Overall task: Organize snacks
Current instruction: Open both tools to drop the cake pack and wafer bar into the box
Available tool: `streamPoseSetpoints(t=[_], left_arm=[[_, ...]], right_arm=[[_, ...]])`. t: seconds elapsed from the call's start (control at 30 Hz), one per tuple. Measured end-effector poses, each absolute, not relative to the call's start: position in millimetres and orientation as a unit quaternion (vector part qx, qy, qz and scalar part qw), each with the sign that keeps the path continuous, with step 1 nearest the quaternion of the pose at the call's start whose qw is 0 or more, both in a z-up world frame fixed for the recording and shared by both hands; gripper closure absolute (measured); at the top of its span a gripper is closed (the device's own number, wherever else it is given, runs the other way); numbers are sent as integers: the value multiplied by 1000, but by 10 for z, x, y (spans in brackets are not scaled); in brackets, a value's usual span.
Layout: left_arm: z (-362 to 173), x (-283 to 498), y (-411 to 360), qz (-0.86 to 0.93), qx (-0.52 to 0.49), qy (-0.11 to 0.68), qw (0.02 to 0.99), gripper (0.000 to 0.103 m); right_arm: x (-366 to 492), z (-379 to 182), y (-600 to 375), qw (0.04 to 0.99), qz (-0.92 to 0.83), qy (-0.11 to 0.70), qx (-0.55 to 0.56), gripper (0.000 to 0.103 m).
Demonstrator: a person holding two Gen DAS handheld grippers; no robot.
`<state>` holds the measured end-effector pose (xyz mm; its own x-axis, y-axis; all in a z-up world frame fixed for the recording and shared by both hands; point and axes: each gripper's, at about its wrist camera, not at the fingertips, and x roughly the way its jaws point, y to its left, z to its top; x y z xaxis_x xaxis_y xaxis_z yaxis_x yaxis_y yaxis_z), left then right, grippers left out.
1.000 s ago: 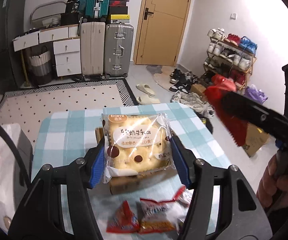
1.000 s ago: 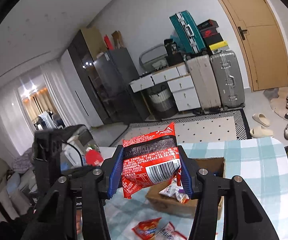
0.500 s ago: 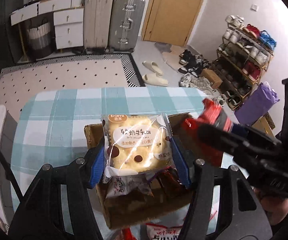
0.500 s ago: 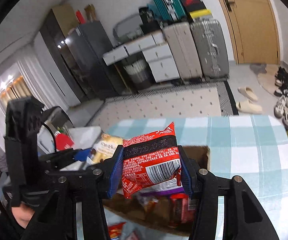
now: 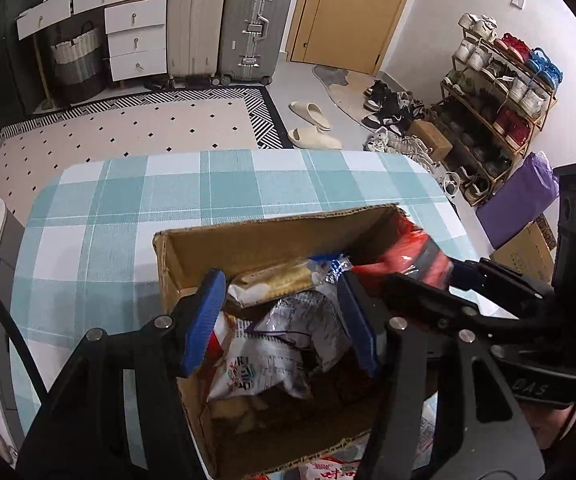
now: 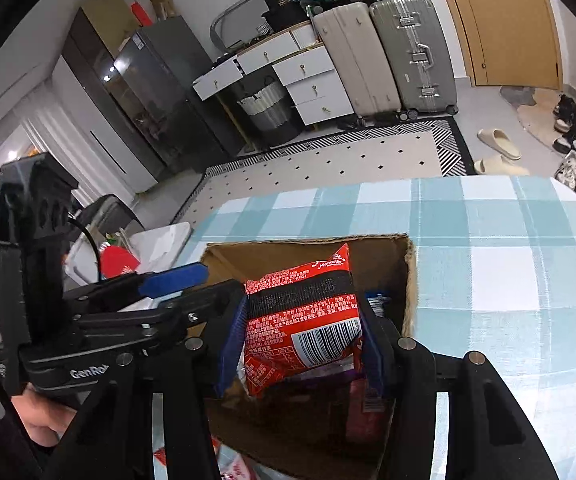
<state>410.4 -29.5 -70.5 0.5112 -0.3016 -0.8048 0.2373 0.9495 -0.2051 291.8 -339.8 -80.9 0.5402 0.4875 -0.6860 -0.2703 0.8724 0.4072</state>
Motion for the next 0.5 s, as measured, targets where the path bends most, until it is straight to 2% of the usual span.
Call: streamPoseSetpoints(t=[0.1,0.2,0.4,0.43,0.5], left_arm=[[-690,4034,-264,-148,-28,473,868,47],[-611,3897,-215,-145,-26,469,871,47],[-384,3567,-111,-138,-24,449,882,46],[-345,3520,-90,-138,-24,446,884,45],[-261,3371,-59,-133,-20,437,889,36]], right_arm=[[2882,-783,-3384,875,208,422,111,47],[2810,-698,-3383,882,203,412,101,38],[2553,-446,-3438,889,217,387,116,35],[2498,-399,-3447,890,218,383,118,32],[2371,-293,-3459,895,217,372,114,31]])
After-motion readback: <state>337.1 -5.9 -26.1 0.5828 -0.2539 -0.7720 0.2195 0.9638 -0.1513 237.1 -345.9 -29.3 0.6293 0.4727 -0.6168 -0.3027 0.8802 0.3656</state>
